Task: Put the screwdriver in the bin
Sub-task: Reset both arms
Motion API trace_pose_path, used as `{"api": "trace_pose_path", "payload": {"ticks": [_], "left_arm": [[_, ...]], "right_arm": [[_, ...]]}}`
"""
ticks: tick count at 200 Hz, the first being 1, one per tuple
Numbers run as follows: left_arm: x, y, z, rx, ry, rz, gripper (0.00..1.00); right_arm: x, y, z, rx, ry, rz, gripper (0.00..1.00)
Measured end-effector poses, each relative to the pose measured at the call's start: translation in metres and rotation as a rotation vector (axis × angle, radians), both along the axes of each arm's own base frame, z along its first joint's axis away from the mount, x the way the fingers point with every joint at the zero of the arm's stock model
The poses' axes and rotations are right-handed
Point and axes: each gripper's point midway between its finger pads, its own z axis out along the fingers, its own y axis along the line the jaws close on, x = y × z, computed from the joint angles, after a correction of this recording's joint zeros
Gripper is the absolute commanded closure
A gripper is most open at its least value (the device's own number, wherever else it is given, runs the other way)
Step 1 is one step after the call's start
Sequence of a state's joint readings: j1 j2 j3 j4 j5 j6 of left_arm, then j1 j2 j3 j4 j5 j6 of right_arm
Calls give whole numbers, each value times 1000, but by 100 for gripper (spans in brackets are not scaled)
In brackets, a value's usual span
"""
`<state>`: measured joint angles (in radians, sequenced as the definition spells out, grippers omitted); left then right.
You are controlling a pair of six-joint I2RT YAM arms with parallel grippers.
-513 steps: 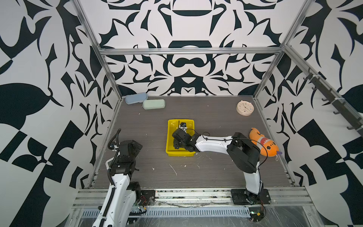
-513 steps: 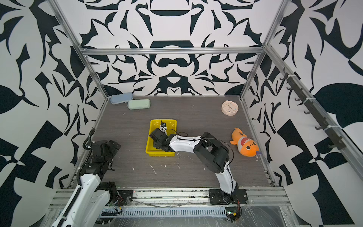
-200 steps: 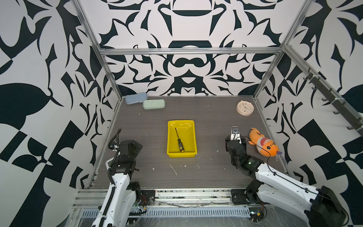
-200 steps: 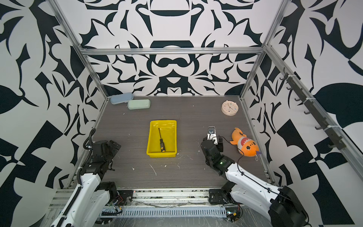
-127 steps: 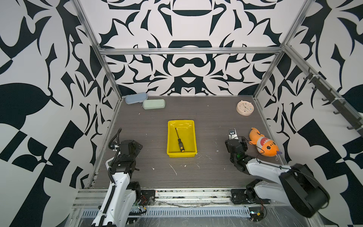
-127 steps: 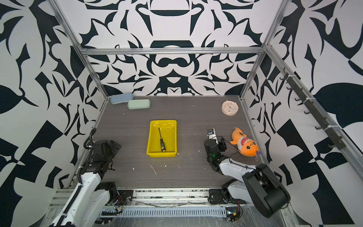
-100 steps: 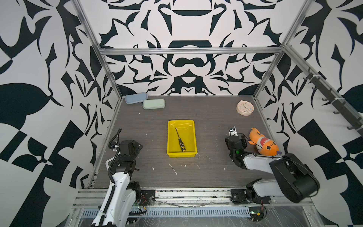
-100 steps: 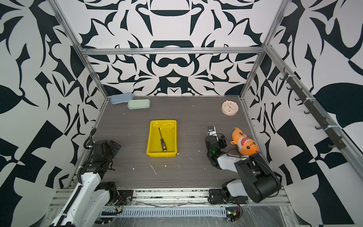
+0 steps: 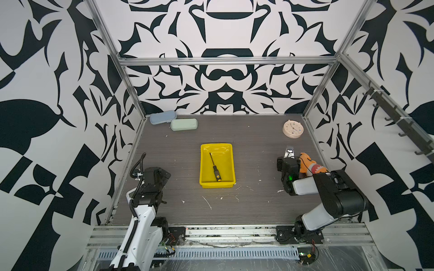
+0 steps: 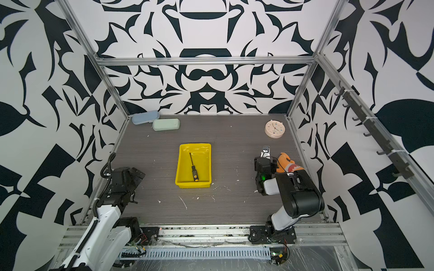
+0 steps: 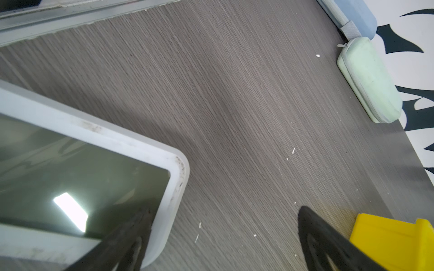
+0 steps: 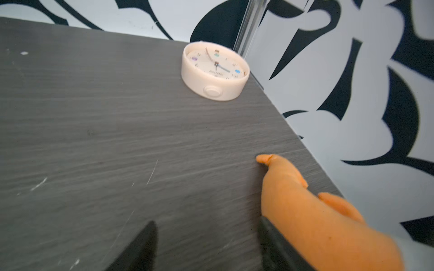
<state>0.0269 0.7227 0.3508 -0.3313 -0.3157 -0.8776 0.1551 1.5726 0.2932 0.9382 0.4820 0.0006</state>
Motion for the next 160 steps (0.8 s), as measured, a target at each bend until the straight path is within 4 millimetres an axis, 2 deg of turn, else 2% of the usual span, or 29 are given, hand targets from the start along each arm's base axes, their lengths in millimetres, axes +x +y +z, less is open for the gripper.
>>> {"api": "trace_pose_path", "payload": {"ticks": [37, 77, 121, 140, 160], "left_arm": [[5, 0, 2, -36, -31, 34, 1], [31, -2, 11, 9, -150, -30, 1], [72, 5, 54, 261, -207, -172, 1], [86, 2, 49, 368, -191, -267, 1], [89, 0, 28, 459, -179, -343, 1]], "right_arm": [[6, 11, 4, 17, -19, 47, 1], [9, 13, 7, 24, -28, 60, 1], [9, 14, 7, 25, -29, 64, 1], [9, 14, 7, 25, -29, 64, 1], [9, 14, 7, 25, -29, 64, 1]]}}
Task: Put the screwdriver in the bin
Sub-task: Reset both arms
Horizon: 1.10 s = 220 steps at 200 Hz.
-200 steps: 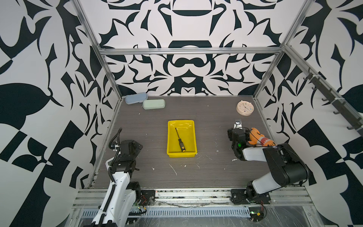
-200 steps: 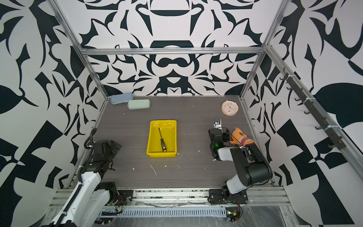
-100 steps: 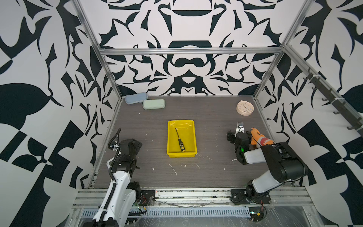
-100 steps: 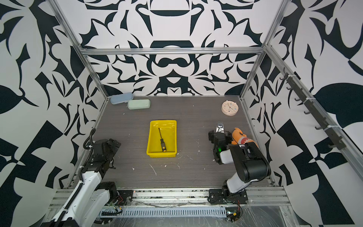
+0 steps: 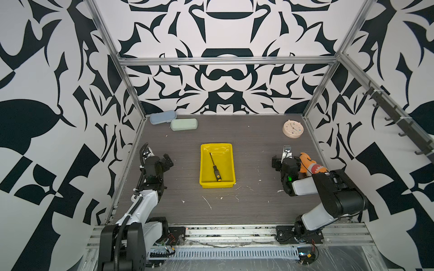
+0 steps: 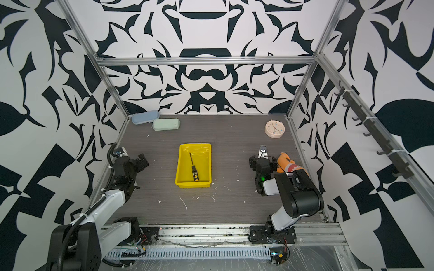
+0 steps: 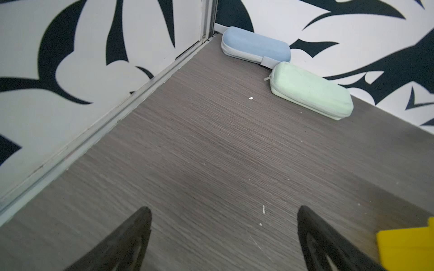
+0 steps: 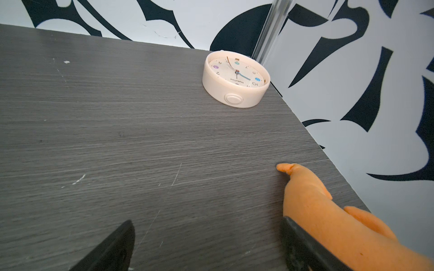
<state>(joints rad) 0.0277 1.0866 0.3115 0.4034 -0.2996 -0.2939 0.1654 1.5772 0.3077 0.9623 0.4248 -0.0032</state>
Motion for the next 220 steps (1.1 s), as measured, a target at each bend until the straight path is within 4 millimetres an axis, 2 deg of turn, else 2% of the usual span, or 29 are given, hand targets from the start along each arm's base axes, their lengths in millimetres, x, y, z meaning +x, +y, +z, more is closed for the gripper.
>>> {"api": "trace_pose_path", "payload": {"ticks": [12, 23, 50, 74, 97, 112, 165, 220], "left_arm": [[-4, -3, -19, 32, 42, -33, 1], [-3, -7, -27, 48, 66, -75, 1], [13, -17, -20, 79, 12, -151, 1], [27, -15, -18, 105, -28, -147, 1], [41, -9, -41, 129, -14, -125, 1], [37, -8, -57, 128, 36, -124, 1], [58, -8, -29, 143, -52, -130, 1], [57, -11, -34, 136, -31, -153, 1]], "right_arm": [[0, 0, 0, 0, 0, 1, 1], [0, 0, 0, 1, 0, 2, 1], [0, 0, 0, 1, 0, 2, 1], [0, 0, 0, 1, 0, 2, 1], [0, 0, 0, 1, 0, 2, 1], [0, 0, 0, 1, 0, 2, 1], [0, 0, 0, 1, 0, 2, 1], [2, 2, -2, 18, 9, 28, 1]]}}
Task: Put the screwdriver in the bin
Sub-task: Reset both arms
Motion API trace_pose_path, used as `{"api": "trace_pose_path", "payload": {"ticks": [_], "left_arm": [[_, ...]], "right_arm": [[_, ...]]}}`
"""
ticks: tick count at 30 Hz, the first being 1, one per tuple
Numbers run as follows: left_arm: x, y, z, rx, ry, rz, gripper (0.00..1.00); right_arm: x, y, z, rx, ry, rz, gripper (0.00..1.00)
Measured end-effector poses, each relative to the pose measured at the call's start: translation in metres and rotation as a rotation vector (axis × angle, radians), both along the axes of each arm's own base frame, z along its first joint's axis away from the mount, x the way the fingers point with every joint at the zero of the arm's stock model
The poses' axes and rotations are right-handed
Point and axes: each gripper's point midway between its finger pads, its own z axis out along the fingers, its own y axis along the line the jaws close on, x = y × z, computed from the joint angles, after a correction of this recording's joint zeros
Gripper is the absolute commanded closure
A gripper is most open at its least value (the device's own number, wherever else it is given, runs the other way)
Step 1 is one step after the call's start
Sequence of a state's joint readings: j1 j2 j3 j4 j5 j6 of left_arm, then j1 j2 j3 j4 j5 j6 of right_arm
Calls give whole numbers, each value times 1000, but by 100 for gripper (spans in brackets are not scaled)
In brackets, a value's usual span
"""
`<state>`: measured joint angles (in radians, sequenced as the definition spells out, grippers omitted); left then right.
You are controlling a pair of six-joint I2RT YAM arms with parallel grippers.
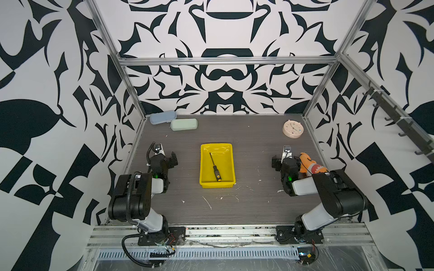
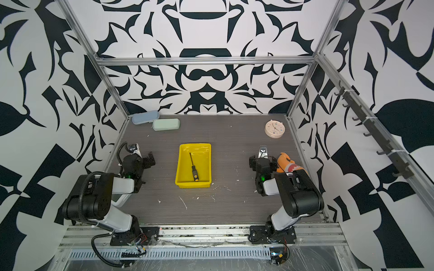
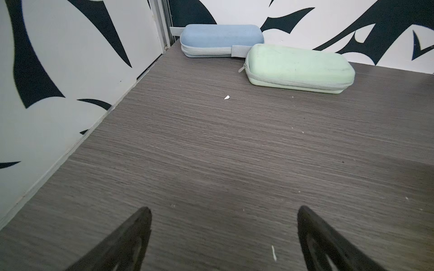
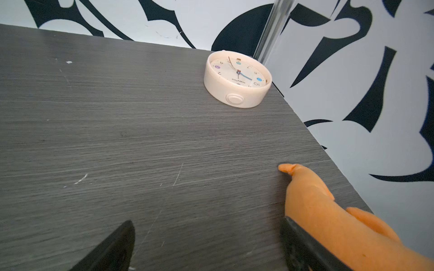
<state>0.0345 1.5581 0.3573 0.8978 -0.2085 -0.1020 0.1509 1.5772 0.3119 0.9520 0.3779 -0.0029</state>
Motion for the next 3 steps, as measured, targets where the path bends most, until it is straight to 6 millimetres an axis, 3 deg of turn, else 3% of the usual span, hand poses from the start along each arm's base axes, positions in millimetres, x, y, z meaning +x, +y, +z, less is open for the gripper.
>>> {"api": "trace_pose_path", "payload": {"ticks": [3], "left_arm": [[0, -1, -1, 0, 3, -4, 1]], "right_arm": [[4, 3, -1, 27, 9, 40, 1]]}}
